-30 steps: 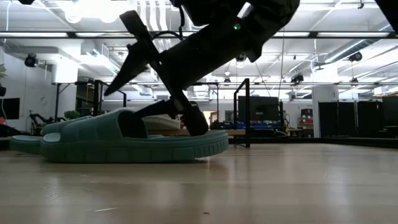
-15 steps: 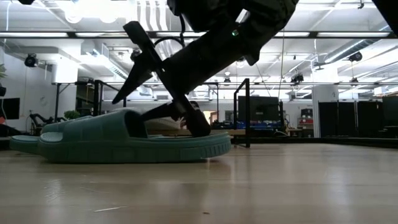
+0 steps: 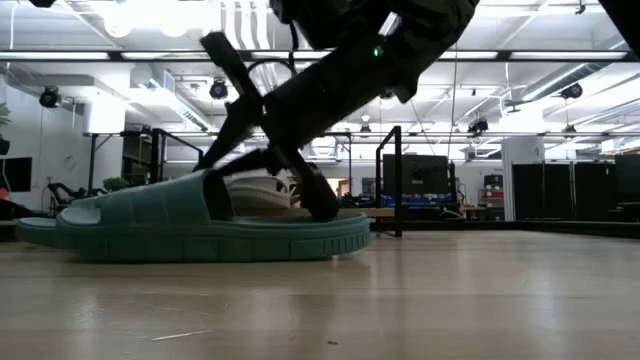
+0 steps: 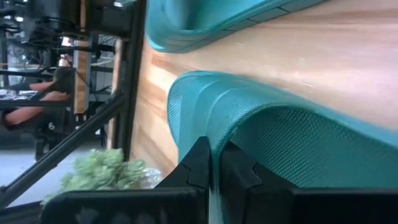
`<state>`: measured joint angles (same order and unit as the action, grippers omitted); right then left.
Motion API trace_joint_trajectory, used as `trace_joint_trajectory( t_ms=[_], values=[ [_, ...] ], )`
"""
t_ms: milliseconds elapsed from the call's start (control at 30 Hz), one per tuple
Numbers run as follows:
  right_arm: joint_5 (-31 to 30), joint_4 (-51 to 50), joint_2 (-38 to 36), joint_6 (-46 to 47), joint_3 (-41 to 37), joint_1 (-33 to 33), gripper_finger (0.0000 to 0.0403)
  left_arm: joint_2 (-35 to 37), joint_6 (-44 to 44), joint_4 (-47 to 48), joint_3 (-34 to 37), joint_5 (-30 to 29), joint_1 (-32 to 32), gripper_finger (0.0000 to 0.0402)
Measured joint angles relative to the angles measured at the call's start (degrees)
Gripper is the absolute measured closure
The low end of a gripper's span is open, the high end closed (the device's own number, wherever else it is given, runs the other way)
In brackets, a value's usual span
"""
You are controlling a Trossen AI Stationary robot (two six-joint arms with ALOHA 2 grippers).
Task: Pick and place slides into the shelf
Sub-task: Put the bottom green slipper on the shelf
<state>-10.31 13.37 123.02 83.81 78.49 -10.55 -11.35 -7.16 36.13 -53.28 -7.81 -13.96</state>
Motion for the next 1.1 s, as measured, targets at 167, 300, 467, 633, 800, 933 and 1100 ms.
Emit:
trace_joint_trajectory(
  t_ms=[167,300,467,633,800,933,1100],
  values=[
    [-0.83,0.08,-3.97,-2.60,-0.04,-0.04,0.0393,0.00,0.02,0.01,0.00,0.02,-0.01,0.0215],
    [-3.64,-0.83,-8.33,-5.58,-0.04,0.07,0.0393,0.00,0.02,0.01,0.00,0.03,-0.01,0.0215],
    [-12.29,-7.07,-14.63,-8.55,-0.04,0.07,0.0394,0.00,0.04,0.01,0.00,0.04,-0.01,0.0215],
    [-27.98,-8.27,-19.77,-9.20,-0.02,0.13,0.0394,0.00,0.03,-0.01,0.00,0.02,-0.02,0.0215],
    [-43.09,-7.97,-21.79,-5.18,-0.02,0.36,0.0394,0.00,0.07,-0.01,0.00,0.02,-0.02,0.0215],
    [-48.29,-5.69,-22.10,-2.86,-0.01,1.27,0.0394,-0.21,0.94,0.12,0.02,0.01,-0.01,0.0215],
    [-48.80,3.12,-21.86,-8.25,-0.02,2.45,0.0394,-2.57,3.66,0.53,0.17,-0.16,0.00,0.0215]
  ],
)
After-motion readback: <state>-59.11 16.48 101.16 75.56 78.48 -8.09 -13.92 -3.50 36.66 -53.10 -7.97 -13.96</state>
